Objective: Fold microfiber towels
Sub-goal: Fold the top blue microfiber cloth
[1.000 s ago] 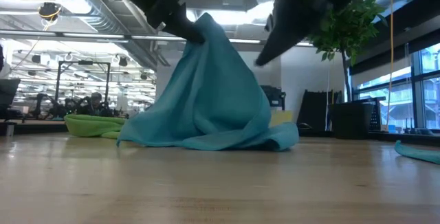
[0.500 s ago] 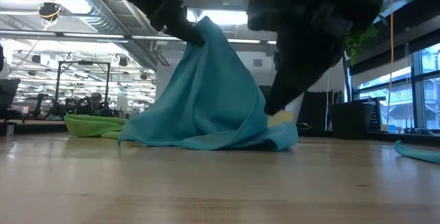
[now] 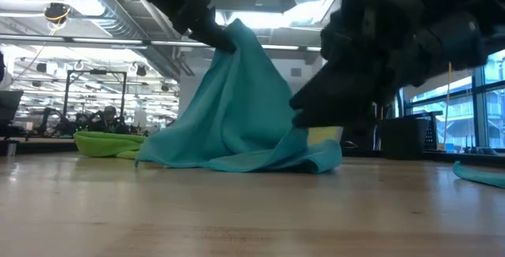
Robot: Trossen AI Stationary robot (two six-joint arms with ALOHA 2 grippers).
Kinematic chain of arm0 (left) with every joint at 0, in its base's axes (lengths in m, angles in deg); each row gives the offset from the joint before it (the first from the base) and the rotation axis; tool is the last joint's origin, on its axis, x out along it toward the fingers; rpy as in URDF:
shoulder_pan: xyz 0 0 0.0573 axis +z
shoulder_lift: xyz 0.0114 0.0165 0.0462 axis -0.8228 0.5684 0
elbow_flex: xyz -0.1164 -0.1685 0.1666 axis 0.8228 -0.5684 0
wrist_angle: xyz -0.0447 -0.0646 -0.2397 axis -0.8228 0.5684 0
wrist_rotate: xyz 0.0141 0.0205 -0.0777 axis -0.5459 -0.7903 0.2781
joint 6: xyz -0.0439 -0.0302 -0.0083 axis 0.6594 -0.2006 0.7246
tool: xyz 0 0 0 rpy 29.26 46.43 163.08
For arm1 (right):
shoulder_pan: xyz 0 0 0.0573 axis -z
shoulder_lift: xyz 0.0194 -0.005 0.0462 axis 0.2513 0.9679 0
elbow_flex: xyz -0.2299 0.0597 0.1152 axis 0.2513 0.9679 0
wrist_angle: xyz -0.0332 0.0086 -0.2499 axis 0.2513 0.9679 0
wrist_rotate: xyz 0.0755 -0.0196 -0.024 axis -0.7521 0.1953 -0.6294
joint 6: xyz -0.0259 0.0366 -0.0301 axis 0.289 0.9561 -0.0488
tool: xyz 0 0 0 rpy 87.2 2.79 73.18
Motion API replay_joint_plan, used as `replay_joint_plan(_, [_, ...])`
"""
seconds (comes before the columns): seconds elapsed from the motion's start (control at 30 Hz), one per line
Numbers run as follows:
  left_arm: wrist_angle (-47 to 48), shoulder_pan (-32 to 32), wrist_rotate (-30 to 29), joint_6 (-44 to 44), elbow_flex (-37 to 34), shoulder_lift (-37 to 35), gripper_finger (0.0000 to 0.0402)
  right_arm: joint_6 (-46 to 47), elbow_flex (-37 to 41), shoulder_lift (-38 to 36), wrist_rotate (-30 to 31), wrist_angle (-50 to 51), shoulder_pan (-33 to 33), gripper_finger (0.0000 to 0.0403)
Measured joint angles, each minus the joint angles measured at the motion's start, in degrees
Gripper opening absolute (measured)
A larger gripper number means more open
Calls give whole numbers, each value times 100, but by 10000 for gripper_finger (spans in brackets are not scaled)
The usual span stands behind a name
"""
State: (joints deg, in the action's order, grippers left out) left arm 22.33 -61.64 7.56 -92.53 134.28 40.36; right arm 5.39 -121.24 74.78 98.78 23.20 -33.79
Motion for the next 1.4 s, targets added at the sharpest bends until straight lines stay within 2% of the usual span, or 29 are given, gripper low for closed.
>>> replay_joint_plan(0.07, [-12, 19, 0, 3, 0, 0, 0, 40, 50, 228, 28, -378, -70, 149])
replay_joint_plan(0.27, [-20, 23, 51, 84, 0, 0, 0, 315, -279, 695, 353, 7, 33, 167])
replay_joint_plan(0.43, [-13, 23, 127, 86, 0, 0, 0, 195, -320, 690, 407, 28, 336, 188])
replay_joint_plan(0.67, [7, 13, 129, 94, 0, 0, 0, 271, -320, 646, 411, 614, 789, 224])
replay_joint_plan(0.83, [30, -108, 151, 100, 0, 0, 0, 323, -320, 642, 409, 633, 926, 229])
replay_joint_plan(0.93, [31, -197, 153, 100, 0, 0, 0, 334, -320, 642, 409, 654, 932, 211])
replay_joint_plan(1.0, [30, -244, 152, 100, 0, 0, 0, 317, -320, 642, 382, 692, 932, 183])
replay_joint_plan(1.23, [31, -283, 136, -7, 0, 0, 0, -176, -320, 511, -281, 849, 926, 18])
replay_joint_plan(1.4, [35, -283, -42, -191, 0, 0, 0, -349, -320, -246, -345, 1645, 870, 14])
